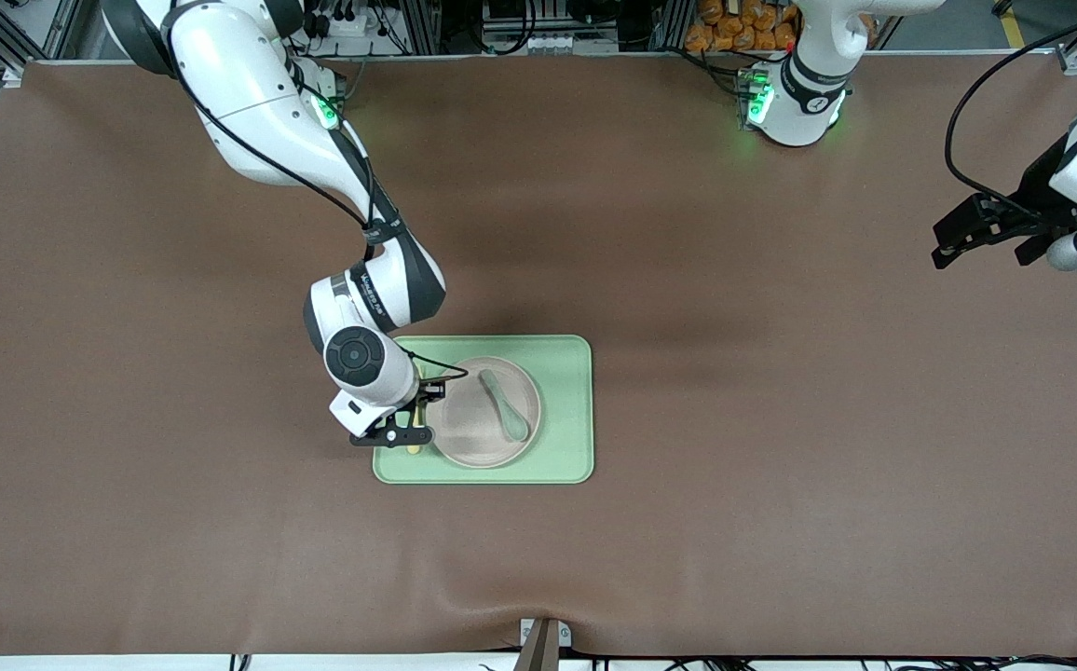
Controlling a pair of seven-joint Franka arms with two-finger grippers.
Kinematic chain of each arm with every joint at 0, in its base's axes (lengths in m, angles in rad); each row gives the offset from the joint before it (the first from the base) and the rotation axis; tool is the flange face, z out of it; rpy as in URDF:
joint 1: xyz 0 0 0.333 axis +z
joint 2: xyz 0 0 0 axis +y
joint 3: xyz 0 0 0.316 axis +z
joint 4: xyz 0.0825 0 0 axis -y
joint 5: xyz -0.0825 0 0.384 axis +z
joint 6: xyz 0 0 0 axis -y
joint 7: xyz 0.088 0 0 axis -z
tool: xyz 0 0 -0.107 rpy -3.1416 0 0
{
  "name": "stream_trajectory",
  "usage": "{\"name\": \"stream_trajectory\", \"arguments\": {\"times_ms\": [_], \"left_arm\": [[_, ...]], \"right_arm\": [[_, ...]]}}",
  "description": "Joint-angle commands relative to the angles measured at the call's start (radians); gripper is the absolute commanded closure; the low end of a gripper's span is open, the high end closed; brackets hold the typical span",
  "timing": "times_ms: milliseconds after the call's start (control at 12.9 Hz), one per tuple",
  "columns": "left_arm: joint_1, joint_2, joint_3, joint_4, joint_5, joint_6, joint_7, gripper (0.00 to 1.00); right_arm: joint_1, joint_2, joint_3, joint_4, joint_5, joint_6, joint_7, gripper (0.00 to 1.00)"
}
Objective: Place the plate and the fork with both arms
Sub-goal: 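Set the fork on the tray beside the plate and open the right gripper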
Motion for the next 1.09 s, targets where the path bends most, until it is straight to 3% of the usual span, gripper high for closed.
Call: {"name": "stream_trajectory", "arguments": {"times_ms": [0, 543, 1008], "left_arm": [[0.003, 0.004, 0.003, 0.005, 0.018, -0.011, 0.017, 0.0], [0.032, 0.009, -0.017, 0.005, 0.014, -0.011, 0.019, 0.0], [0.029, 0.015, -0.017, 0.005, 0.005, -0.011, 0.019, 0.0]], "right_arm": [[-0.007, -0.048, 0.002, -0.035, 0.016, -0.001, -0.022, 0.0], [-0.14, -0.228, -0.003, -0.038, 0.01, -0.065, -0.163, 0.0], [-0.264, -0.458, -0.019, -0.036, -0.022, -0.293, -0.204, 0.0]]}}
